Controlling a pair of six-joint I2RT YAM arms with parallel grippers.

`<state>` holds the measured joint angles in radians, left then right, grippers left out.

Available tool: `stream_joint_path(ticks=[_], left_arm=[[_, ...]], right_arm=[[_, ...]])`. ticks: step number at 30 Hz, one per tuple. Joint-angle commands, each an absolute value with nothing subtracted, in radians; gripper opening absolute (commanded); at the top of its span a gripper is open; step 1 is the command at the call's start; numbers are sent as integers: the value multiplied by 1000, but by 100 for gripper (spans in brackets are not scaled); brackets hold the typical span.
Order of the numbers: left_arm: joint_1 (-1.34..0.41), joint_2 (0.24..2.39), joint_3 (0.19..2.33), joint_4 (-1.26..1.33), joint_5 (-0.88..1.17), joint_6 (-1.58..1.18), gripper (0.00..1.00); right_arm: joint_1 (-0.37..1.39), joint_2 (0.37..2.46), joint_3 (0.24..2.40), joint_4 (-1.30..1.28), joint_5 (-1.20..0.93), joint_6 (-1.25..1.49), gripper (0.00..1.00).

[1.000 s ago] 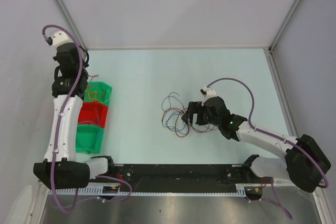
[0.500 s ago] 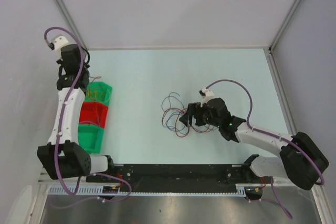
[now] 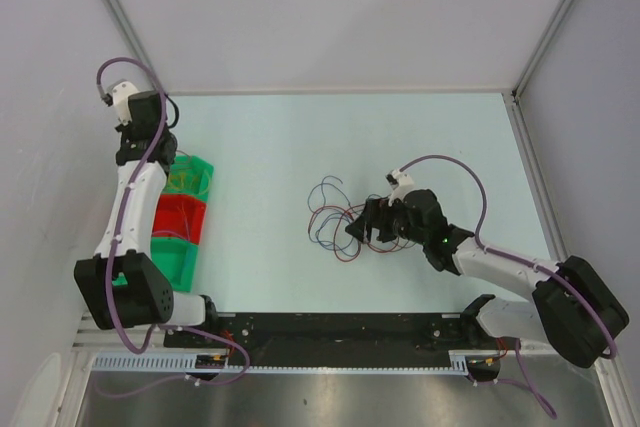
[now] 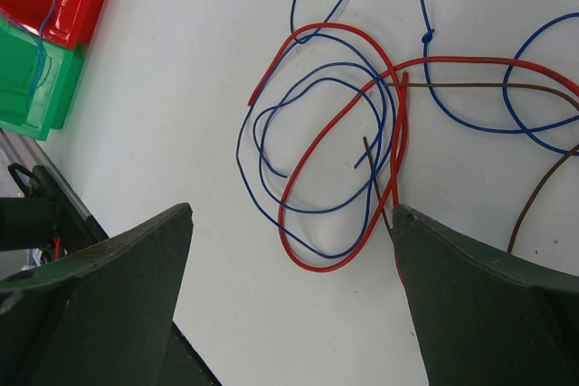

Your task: Untangle the cables

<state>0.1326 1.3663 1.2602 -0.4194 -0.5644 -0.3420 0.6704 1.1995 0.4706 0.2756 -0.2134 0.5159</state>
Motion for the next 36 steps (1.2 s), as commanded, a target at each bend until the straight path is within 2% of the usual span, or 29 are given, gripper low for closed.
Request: stream_joint_path(ticks=[1, 14, 22, 25, 29, 36], left_arm=[[143, 1347, 1284, -480, -640, -387, 0], [143, 1195, 1220, -497, -649, -365, 0], [149, 1232, 1255, -508, -586, -351, 0], [150, 1294, 1304, -497, -565, -336, 0], [150, 1472, 1478, -587, -569, -316, 0], [150, 1563, 1508, -519, -561, -299, 0]], right_arm=[[652, 1170, 457, 347, -250, 515, 96], [609, 1172, 437, 382, -305, 540, 96], [592, 1175, 430, 394, -328, 549, 96], [586, 1175, 428, 397, -336, 552, 96], [580, 1175, 423, 403, -345, 555, 96], [560, 1170, 408, 423, -370, 569, 96]])
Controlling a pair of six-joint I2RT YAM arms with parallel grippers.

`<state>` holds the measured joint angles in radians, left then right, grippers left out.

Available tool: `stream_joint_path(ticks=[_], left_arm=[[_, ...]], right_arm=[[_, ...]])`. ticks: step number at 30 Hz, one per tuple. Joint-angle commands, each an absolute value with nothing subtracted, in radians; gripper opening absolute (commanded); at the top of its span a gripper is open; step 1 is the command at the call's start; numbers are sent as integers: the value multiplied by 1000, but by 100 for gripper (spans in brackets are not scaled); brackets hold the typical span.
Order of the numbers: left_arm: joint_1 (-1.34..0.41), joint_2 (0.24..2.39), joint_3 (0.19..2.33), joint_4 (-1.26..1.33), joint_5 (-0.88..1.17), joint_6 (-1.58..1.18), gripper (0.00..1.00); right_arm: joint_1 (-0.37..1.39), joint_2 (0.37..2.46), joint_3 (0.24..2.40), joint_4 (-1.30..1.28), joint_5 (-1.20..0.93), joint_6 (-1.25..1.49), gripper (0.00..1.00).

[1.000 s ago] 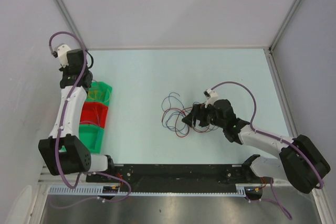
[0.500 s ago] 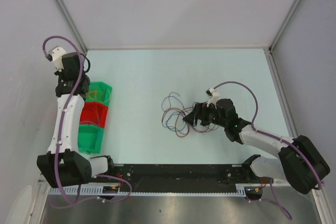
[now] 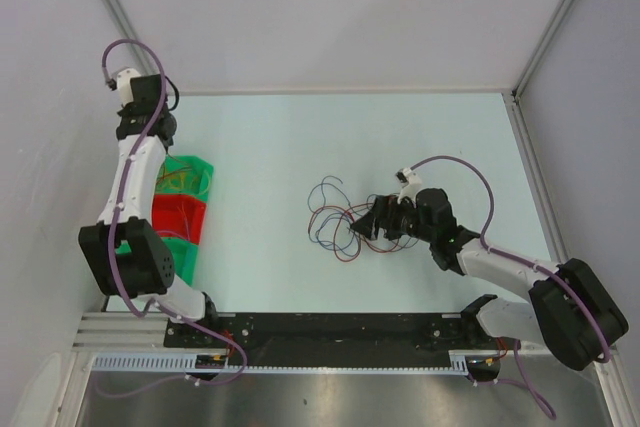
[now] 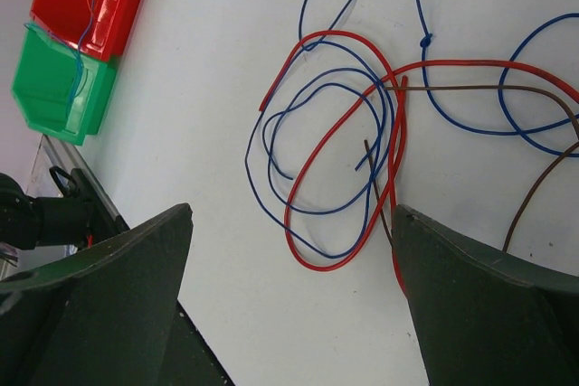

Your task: Untangle the cables

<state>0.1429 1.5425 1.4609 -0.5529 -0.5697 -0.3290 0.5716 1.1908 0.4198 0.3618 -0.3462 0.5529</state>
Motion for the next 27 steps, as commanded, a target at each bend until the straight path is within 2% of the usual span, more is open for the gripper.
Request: stream_joint_path(ticks=[1, 5, 11, 21, 27], left_arm=[[150, 1568, 1505, -506, -557, -296, 0], [156, 1531, 1375, -320, -502, -291, 0], [219, 1468, 1191, -171, -427, -414, 0], [305, 1407, 1008, -149, -382, -633, 0], [353, 1497, 988, -155, -210, -722, 0]], right_arm=[[552, 1169, 407, 429, -379, 571, 96], [529, 1167, 393, 452, -402, 584, 96], [489, 1166, 368, 492, -446, 611, 96], [459, 1163, 345, 532, -485, 634, 96], [451, 1163, 341, 540, -494, 640, 96]])
